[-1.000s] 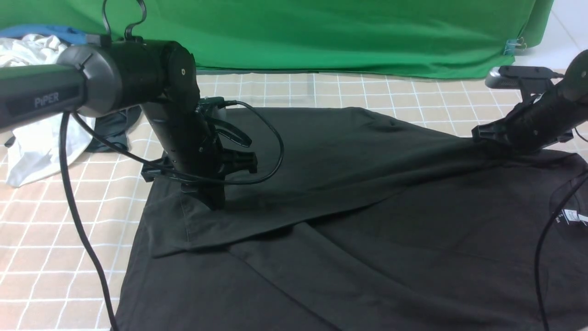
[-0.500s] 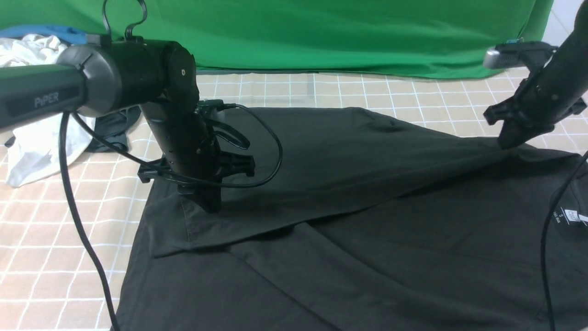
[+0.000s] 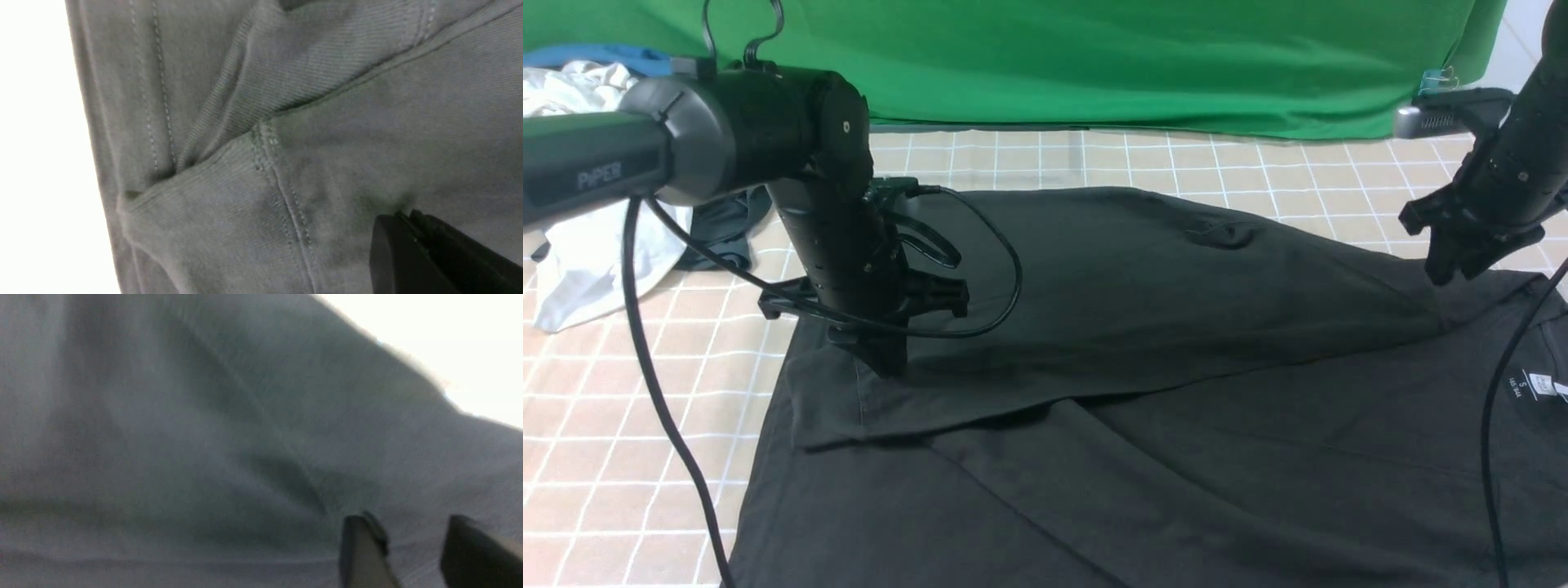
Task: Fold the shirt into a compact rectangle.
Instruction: 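Grasp the near edge of the shirt at its hem and shoulder corners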
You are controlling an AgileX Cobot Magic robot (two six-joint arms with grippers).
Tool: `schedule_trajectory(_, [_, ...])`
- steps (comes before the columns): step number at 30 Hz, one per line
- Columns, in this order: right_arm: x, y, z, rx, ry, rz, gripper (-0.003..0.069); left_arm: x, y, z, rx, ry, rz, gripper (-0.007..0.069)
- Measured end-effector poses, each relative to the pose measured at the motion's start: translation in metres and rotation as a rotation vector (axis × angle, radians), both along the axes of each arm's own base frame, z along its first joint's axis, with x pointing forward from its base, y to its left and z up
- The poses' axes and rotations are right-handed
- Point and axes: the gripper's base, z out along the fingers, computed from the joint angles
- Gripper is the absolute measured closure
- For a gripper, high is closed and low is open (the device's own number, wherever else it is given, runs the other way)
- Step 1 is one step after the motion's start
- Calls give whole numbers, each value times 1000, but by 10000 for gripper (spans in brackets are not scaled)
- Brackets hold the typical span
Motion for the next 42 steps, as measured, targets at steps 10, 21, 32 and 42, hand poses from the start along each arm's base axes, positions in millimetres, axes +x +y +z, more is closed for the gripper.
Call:
schedule_trajectory(10, [-14,5,21,34,52,-24,491,-37,13,76,-9,-150,21,612])
schedule_trajectory(21, [-91,23,91,127,-67,38,622,-151,39,53,-8,82,188,610])
schedule_trajectory(32, [-115,26,93,151,-122,21,622,-204,57,-10,93,237,245,359])
schedule_trajectory(42, [-118,35,95,248,-105,76,622,-203,62,-36,133,185,237,124])
